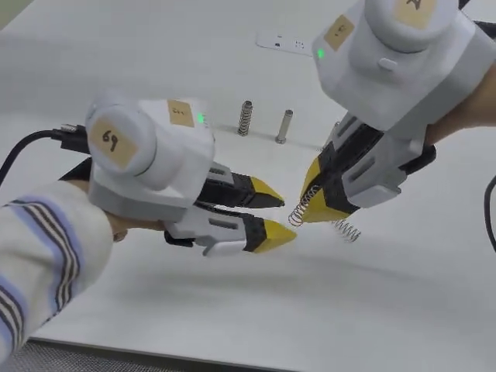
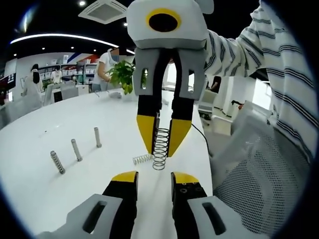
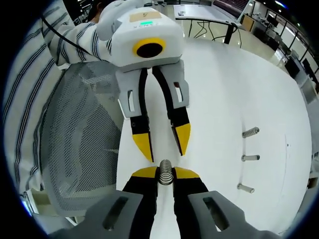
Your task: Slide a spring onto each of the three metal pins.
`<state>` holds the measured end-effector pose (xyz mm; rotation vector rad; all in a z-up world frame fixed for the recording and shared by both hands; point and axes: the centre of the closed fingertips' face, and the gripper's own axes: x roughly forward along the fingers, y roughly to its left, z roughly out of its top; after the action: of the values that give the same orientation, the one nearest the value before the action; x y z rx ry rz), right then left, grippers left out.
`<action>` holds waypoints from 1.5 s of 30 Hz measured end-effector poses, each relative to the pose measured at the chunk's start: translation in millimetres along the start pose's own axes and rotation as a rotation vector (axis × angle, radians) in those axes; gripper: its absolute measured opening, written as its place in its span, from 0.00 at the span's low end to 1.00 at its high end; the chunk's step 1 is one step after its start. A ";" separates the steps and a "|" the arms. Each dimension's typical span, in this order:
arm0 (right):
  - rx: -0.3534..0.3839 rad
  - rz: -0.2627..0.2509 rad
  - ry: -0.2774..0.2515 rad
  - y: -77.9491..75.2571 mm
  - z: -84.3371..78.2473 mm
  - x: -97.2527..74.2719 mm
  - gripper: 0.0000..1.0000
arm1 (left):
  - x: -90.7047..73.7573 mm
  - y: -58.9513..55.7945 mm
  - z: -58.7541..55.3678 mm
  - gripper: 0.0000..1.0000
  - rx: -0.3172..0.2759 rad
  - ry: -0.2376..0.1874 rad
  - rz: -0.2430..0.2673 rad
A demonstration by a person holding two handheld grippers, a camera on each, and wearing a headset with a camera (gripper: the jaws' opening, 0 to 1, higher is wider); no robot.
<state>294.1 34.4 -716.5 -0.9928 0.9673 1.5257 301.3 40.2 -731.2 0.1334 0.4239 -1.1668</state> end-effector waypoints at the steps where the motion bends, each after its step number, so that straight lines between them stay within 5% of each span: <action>1: 0.003 0.001 0.000 -0.3 -0.2 0.0 0.08 | -2.5 1.1 -3.2 0.25 -0.015 0.003 0.002; 6: -0.002 0.002 0.007 -1.1 -1.8 0.5 0.08 | -11.1 11.6 -12.9 0.41 -0.053 0.015 0.051; 10: 0.002 -0.011 0.002 -3.9 -1.9 0.4 0.08 | -17.9 20.9 -14.6 0.59 -0.115 -0.031 0.078; 13: 0.008 -0.008 0.000 -5.3 -0.7 -0.5 0.08 | -22.9 25.3 -21.8 0.64 -0.092 -0.004 0.106; 22: 0.064 -0.007 0.013 -13.3 2.5 -4.6 0.08 | -28.9 38.6 -44.7 0.81 -0.144 0.072 0.171; 27: 0.076 -0.007 0.019 -16.5 1.7 -4.7 0.08 | -31.9 44.0 -45.6 0.97 -0.159 0.058 0.202; 34: 0.061 -0.029 0.025 -26.3 1.0 -6.8 0.08 | -40.4 54.6 -46.9 0.98 -0.164 0.054 0.255; 45: 0.018 -0.070 0.049 -44.1 2.6 -19.5 0.08 | -44.0 55.9 -50.7 0.98 -0.175 0.080 0.266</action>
<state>339.9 37.1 -701.2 -1.0449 0.9688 1.4388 325.1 116.4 -766.8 0.0814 0.5587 -0.8608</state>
